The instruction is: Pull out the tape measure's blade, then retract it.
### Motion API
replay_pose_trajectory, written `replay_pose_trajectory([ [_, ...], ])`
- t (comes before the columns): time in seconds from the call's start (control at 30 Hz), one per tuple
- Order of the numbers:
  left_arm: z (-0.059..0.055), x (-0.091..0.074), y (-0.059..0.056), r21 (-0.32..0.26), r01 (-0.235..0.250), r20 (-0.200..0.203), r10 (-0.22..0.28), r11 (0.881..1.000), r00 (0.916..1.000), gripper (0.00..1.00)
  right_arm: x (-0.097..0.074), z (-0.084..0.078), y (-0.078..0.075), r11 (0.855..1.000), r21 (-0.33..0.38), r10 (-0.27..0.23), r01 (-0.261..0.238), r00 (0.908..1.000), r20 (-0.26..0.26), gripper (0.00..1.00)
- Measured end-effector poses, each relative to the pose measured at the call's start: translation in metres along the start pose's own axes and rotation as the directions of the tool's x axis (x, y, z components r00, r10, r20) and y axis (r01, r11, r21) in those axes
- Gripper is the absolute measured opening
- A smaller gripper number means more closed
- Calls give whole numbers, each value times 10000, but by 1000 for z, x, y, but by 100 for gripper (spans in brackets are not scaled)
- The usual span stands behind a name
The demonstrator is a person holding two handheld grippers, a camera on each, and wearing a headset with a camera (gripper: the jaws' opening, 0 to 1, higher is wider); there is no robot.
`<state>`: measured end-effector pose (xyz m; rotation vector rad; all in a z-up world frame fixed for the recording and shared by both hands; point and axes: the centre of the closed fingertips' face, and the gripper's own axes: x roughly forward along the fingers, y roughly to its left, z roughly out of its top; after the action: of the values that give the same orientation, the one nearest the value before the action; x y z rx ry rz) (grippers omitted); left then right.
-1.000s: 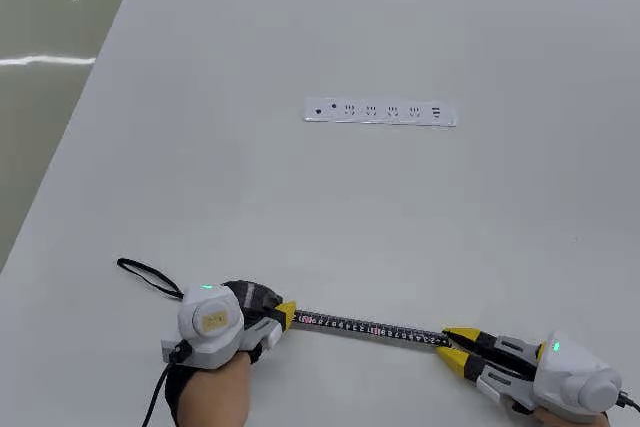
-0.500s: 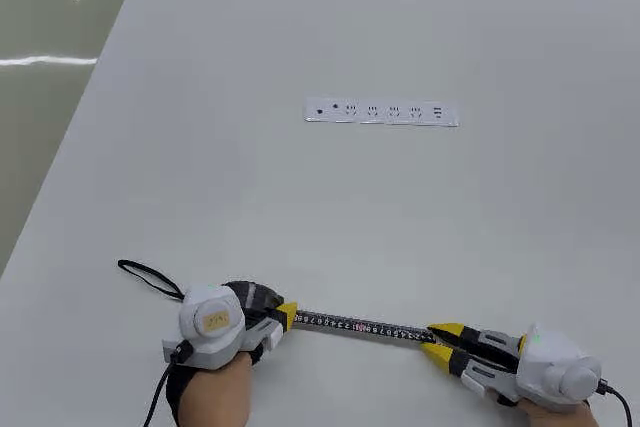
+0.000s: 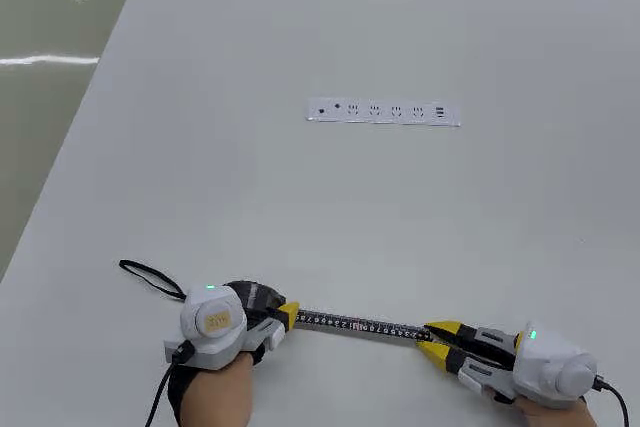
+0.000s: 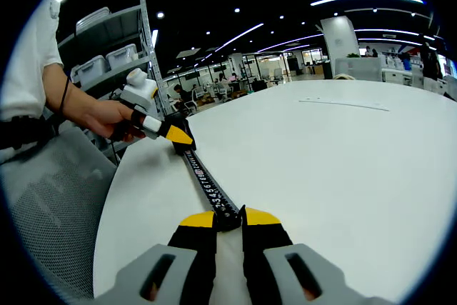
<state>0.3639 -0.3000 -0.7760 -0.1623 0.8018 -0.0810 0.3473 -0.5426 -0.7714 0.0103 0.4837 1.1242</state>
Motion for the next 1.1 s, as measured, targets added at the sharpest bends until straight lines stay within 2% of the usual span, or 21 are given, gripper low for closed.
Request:
replay_pose_trajectory([
  [1.1, -1, 0, 0, -27, 20, -31, -20, 10000, 10000, 72, 24, 8, 7, 9992, -69, 400, -401, 9991, -101, 12],
])
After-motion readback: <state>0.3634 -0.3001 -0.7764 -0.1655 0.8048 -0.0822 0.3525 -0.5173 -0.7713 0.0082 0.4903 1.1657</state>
